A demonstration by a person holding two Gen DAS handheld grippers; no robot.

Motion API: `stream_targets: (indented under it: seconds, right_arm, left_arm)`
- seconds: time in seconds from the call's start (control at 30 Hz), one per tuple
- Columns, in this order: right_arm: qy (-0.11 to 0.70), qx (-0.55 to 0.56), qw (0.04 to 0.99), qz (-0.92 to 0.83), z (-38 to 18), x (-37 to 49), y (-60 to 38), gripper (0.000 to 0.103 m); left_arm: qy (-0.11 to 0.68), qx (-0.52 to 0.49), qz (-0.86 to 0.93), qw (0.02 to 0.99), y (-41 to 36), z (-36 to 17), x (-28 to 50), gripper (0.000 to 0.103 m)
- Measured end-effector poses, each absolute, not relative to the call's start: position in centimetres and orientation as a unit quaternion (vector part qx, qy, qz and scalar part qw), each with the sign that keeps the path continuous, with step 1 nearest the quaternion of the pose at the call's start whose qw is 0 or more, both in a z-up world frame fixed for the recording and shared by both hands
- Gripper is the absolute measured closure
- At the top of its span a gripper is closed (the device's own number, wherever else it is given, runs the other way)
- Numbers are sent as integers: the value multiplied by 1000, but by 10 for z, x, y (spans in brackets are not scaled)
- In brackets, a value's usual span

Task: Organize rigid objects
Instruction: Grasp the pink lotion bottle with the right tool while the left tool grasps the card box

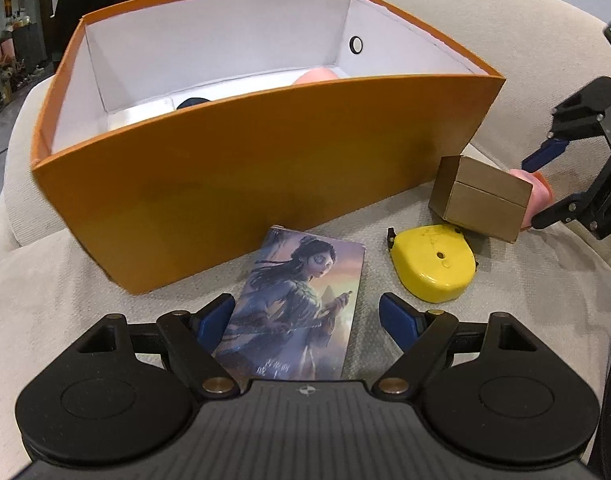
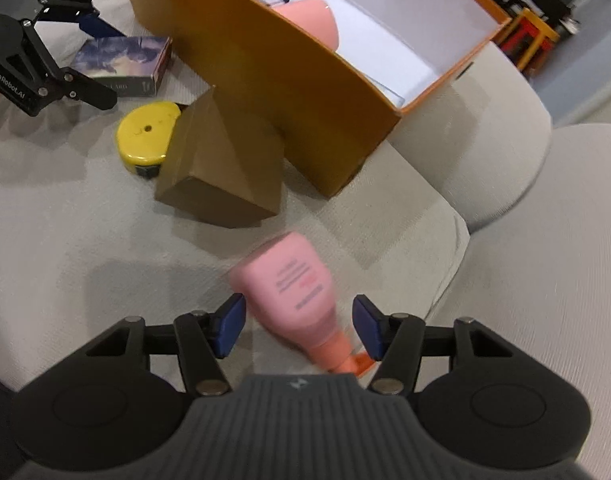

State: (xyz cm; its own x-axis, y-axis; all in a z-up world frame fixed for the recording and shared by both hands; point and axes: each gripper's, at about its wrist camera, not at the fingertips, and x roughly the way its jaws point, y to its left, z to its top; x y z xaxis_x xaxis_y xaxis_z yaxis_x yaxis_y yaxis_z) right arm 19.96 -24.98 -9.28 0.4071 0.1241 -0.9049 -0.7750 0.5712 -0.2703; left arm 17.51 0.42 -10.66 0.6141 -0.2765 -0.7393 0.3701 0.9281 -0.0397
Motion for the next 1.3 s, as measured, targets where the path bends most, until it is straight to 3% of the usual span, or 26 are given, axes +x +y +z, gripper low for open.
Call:
stream_targets:
  seconds: [0.17, 0.2, 0.3, 0.5, 0.77, 0.93, 1.1, 1.3]
  right_arm:
    - [463, -361, 738, 332, -99, 211, -247, 46]
    - [465, -361, 736, 334, -102, 211, -246, 51]
    - [471, -349, 740, 330, -105, 210, -245, 51]
    - [513, -288, 765, 261, -100, 211, -242, 55]
    - [566, -171, 777, 216, -91, 197, -243, 57]
    - [562, -156, 781, 225, -93, 178, -230, 57]
    - [547, -165, 792, 214, -97, 171, -221, 57]
    - [538, -174, 795, 217, -102, 173, -214, 57]
  left_arm:
    - [393, 54, -166, 903, -1, -110, 174, 9]
    - [392, 54, -164, 904, -2, -111, 173, 13]
    - [387, 57, -152, 908, -3, -111, 172, 25]
    - [387, 40, -147, 909, 3, -110, 155, 37]
    - [395, 47, -156, 904, 13, -111, 105, 37]
    - [384, 45, -138, 912, 11, -112, 84, 36]
    - [371, 39, -129, 919, 4, -118, 91, 18]
    - [365, 40, -122, 922, 0, -121, 97, 14]
